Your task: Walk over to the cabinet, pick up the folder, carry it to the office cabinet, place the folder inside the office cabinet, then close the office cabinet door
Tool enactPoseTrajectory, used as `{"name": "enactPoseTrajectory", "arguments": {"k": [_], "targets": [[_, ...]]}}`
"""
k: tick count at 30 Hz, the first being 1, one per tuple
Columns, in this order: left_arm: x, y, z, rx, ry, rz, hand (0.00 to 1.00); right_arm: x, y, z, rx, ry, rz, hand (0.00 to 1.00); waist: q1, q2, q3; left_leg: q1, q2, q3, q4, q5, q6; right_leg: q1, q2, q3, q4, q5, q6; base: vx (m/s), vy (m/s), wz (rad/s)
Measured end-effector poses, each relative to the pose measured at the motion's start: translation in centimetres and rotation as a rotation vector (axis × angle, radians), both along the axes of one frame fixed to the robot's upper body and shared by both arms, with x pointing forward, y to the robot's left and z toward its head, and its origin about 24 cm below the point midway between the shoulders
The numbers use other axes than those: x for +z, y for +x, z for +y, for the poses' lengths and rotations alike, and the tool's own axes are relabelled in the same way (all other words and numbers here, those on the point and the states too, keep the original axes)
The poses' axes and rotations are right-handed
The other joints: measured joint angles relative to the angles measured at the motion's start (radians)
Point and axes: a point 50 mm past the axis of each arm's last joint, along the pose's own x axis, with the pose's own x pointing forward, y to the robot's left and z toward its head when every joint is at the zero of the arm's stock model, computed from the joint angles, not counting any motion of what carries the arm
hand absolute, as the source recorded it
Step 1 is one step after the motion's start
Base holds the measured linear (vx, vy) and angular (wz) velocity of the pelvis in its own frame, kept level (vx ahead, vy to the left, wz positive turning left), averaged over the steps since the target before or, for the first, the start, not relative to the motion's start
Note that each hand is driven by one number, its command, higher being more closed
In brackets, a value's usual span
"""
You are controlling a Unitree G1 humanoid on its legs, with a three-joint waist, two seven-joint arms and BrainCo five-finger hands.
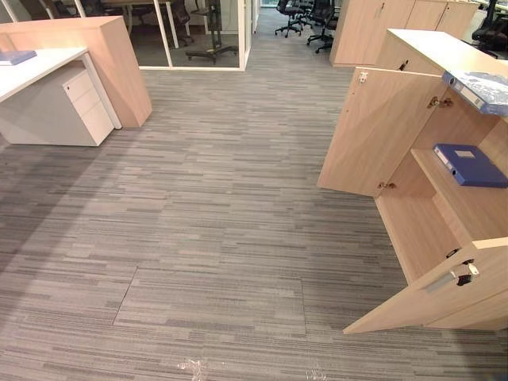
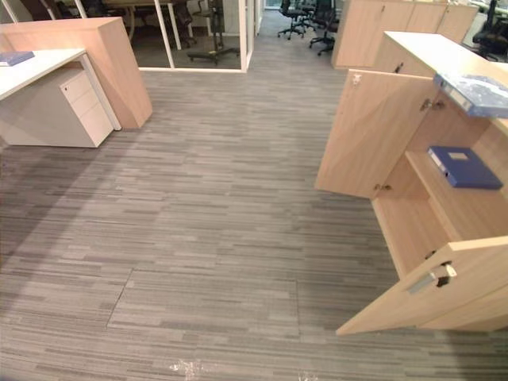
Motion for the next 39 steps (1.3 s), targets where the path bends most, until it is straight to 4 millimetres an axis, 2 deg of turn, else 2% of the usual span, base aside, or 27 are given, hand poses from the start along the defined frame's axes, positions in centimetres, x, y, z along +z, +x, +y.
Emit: {"name": "enactPoseTrajectory", "arguments": {"k": [20,39], "targets": [[0.09,0.35,-0.07,-0.091,0.038,-0.004,0.0,0.01,0.06,-0.01,-0.01,-0.005,0.001,0.0,0.001,-0.008,0.013,0.025,-0.002,-0.002,-0.019,0.009,0.001,0.012,-0.003,-0.003,-0.006,-0.004,0.007,-0.01,0.004,0.0],[0.29,0.47,0.29,-0.116,0.129,-0.002,0.0,0.18,0.42,0.08,0.015,-0.122,-0.006,0.0,0.0,-0.024,0.021,0.003,0.001,0.008,-0.017,0.006,-0.002,-0.013,-0.001,0.0,-0.002,-0.01,0.014,0.0,0.0,-0.01]]}}
